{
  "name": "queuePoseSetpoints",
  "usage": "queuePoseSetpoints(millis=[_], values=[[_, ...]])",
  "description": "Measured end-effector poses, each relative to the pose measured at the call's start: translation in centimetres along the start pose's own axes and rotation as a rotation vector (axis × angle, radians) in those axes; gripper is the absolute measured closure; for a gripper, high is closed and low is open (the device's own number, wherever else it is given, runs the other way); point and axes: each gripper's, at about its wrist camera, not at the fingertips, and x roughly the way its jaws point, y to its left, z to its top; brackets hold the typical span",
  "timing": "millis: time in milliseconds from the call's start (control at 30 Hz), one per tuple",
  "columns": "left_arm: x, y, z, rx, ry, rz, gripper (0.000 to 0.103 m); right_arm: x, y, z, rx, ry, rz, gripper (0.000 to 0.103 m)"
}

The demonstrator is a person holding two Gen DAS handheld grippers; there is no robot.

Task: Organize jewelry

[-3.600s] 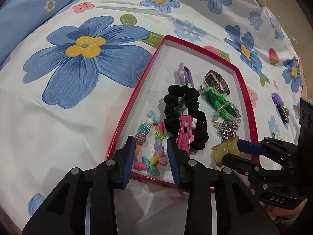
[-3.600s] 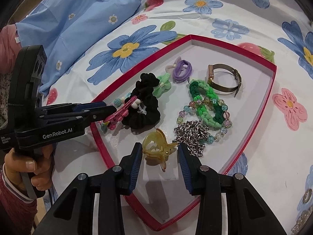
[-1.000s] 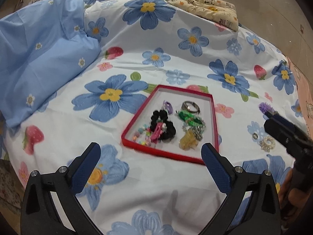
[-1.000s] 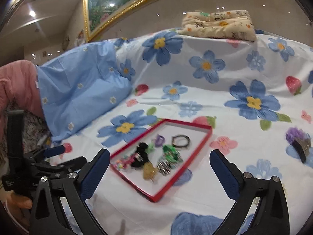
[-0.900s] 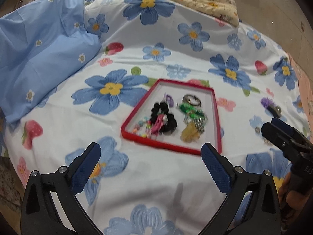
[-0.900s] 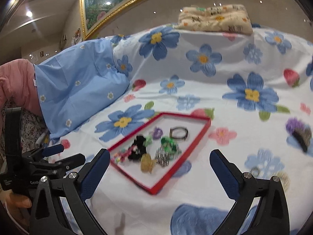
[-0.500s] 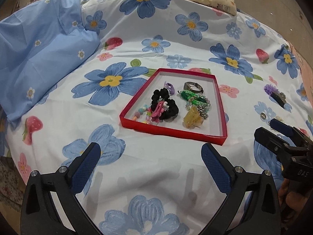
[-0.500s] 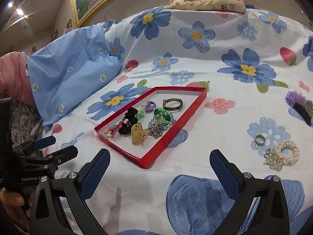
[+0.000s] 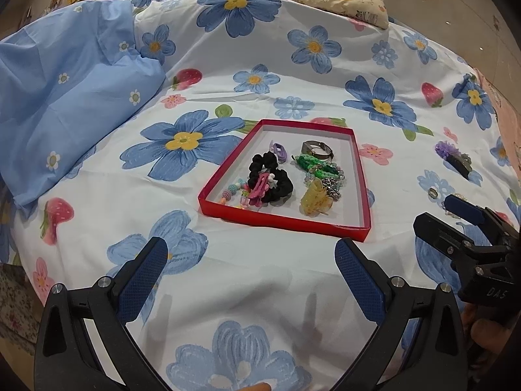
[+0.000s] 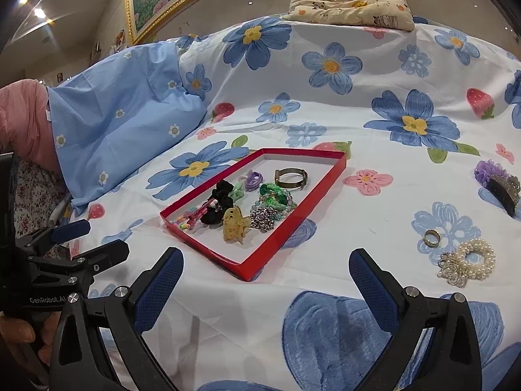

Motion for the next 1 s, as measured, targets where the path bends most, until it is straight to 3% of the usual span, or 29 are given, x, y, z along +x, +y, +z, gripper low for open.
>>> queuePoseSetpoints(millis=[1000], values=[[-0.19,-0.02,-0.17,0.006,-0.004,-0.004,0.0,-0.1,0.63,-0.1,-0.008,0.004,0.008,0.0]])
